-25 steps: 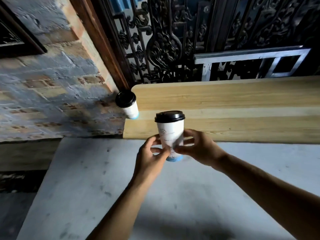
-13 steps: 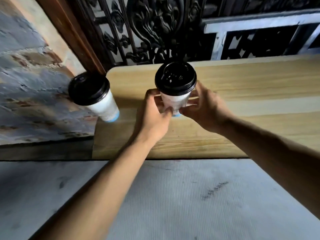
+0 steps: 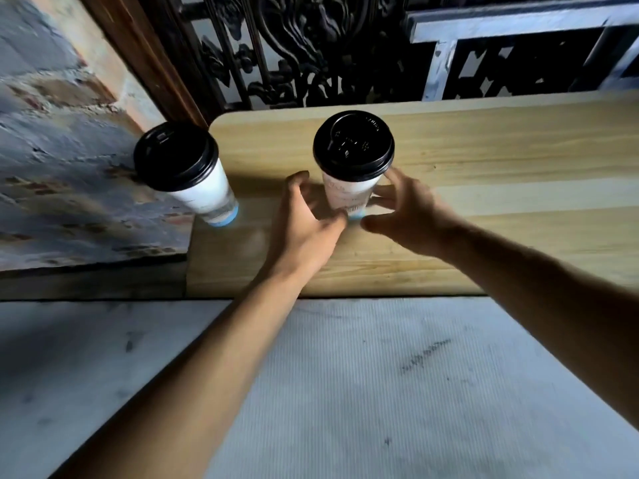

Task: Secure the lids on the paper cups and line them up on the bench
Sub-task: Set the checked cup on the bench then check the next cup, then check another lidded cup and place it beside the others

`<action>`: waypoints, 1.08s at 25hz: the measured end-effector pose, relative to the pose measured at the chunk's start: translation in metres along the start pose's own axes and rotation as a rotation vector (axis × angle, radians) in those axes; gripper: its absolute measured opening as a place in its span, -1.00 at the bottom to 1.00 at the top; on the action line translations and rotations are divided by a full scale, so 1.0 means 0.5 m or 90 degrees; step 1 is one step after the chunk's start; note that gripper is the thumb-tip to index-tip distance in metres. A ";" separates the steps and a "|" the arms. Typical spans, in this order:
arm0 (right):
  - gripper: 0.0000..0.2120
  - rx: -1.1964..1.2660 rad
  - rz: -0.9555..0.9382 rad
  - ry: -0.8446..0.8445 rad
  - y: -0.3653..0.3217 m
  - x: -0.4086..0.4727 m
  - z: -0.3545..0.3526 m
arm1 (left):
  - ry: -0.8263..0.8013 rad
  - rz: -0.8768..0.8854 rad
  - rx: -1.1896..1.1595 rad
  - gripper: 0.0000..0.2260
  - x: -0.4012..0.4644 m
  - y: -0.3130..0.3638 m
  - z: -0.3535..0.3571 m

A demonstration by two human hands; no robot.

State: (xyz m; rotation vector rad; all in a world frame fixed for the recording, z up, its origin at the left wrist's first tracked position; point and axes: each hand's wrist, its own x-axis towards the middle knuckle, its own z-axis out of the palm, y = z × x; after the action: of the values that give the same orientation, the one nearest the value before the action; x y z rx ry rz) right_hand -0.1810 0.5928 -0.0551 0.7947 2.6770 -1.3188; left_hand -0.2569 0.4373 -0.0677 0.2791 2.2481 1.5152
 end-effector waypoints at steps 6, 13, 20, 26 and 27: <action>-0.15 -0.032 0.090 0.003 -0.018 -0.206 -0.076 | -0.047 0.018 0.111 -0.26 -0.182 0.033 -0.054; -0.38 -0.102 0.034 -0.005 -0.041 -0.575 -0.197 | -0.201 0.081 0.268 -0.46 -0.512 0.095 -0.057; -0.53 -0.031 -0.014 -0.005 0.065 -0.923 -0.217 | -0.387 -0.004 0.355 -0.09 -0.849 0.024 0.037; -0.44 -0.089 -0.133 -0.141 0.135 -0.982 -0.185 | -0.217 -0.002 0.292 -0.50 -0.945 0.040 0.176; -0.44 -0.079 -0.137 -0.155 0.141 -0.981 -0.191 | -0.195 -0.020 0.282 -0.52 -0.961 0.048 0.186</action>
State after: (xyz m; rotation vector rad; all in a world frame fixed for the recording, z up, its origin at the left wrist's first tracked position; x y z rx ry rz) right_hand 0.2938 0.4929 0.0847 0.3170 2.6707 -1.1853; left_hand 0.2125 0.3388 0.0320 0.5589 2.2930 0.8701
